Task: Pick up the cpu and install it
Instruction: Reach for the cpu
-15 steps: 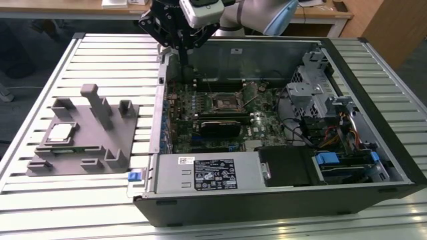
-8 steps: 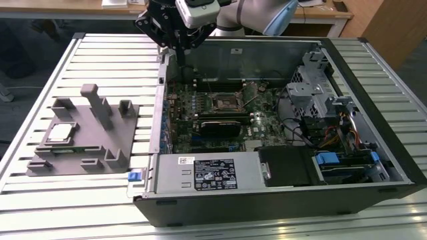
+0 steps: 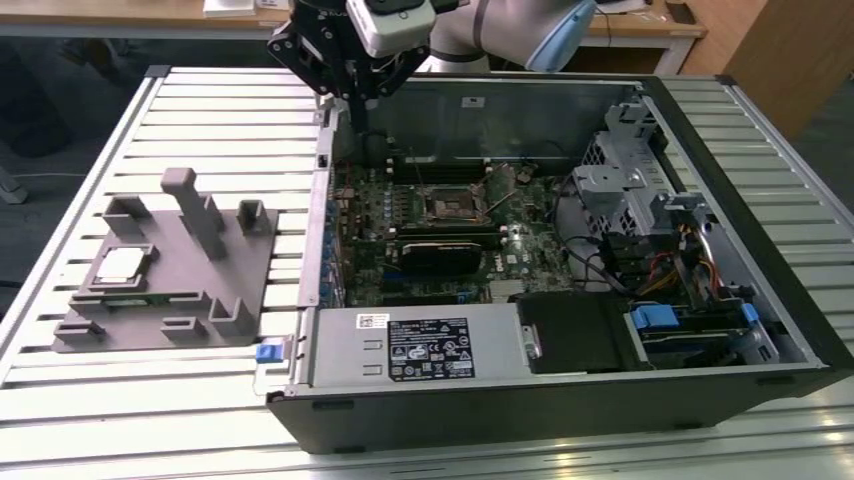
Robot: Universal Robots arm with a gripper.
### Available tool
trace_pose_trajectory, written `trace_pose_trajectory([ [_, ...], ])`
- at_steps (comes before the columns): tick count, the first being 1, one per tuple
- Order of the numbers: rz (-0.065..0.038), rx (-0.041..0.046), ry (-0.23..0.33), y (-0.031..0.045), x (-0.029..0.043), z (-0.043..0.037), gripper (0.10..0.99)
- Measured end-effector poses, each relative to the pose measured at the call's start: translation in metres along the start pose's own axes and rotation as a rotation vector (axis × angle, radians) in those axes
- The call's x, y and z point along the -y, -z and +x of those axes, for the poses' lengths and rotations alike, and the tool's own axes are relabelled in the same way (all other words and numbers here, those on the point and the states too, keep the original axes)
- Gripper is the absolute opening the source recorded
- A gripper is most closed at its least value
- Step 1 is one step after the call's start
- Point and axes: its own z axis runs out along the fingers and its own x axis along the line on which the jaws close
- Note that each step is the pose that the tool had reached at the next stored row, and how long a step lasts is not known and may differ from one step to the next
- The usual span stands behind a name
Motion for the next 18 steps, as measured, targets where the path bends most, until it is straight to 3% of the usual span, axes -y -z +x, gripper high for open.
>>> trace_pose_trajectory([
  [18, 0.000, -0.0001, 0.000, -0.0008, 0.0005, 0.0060, 0.106],
])
